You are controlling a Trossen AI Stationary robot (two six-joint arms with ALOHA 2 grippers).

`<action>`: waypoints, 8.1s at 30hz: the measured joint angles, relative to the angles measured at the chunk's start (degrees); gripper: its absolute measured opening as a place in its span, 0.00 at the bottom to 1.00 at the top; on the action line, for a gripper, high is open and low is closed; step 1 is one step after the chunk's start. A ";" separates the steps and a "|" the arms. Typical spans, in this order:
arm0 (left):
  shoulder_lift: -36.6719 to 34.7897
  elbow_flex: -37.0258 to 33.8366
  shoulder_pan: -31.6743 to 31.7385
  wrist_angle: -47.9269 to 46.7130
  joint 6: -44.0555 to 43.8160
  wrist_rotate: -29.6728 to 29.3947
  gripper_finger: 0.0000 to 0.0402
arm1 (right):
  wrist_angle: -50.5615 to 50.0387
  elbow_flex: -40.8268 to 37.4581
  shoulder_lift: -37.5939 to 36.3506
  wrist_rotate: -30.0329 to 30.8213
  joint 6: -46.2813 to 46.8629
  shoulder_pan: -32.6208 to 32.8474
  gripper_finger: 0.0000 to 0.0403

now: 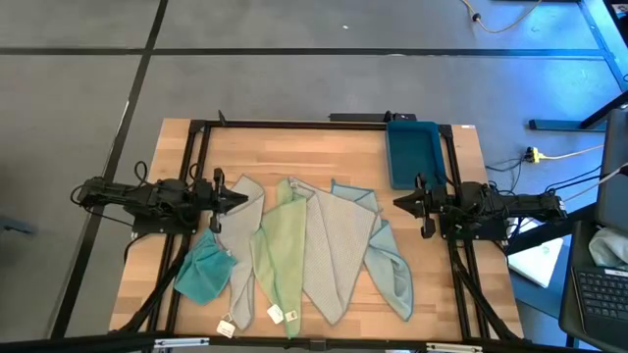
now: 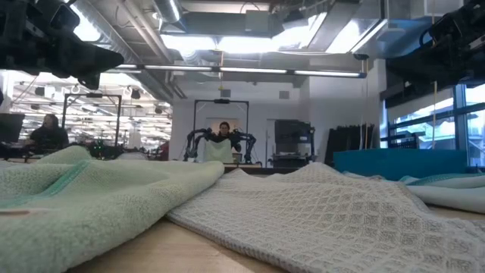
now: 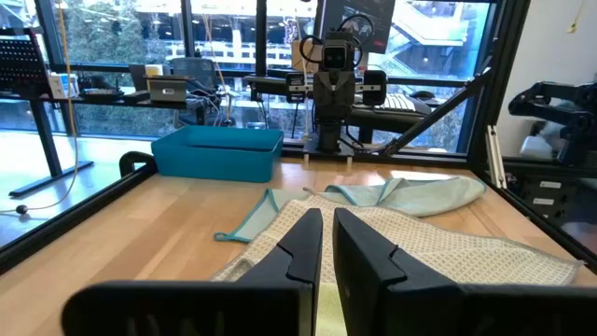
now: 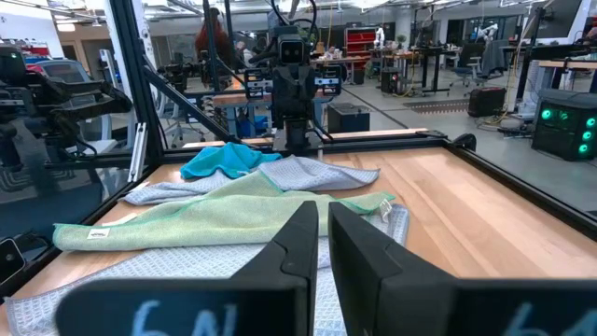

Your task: Fold microfiber towels

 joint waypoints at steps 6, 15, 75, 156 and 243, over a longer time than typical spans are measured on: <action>0.00 0.00 0.00 0.00 0.02 0.01 0.06 | 0.02 0.00 0.01 -0.02 -0.02 -0.02 0.08; 0.00 0.00 0.00 0.00 0.02 0.01 0.06 | 0.00 0.00 0.01 -0.02 0.00 0.00 0.08; -0.02 0.04 0.01 15.50 -12.34 -14.36 0.06 | -0.32 -0.02 3.80 -1.38 9.76 0.01 0.08; 135.49 106.60 21.27 -31.88 17.98 43.80 0.38 | 1.81 -0.02 10.19 12.00 -9.03 -3.64 0.53; 132.54 121.70 25.52 -79.00 13.59 -19.90 0.00 | 1.75 -0.02 10.17 11.98 -7.65 -3.64 0.53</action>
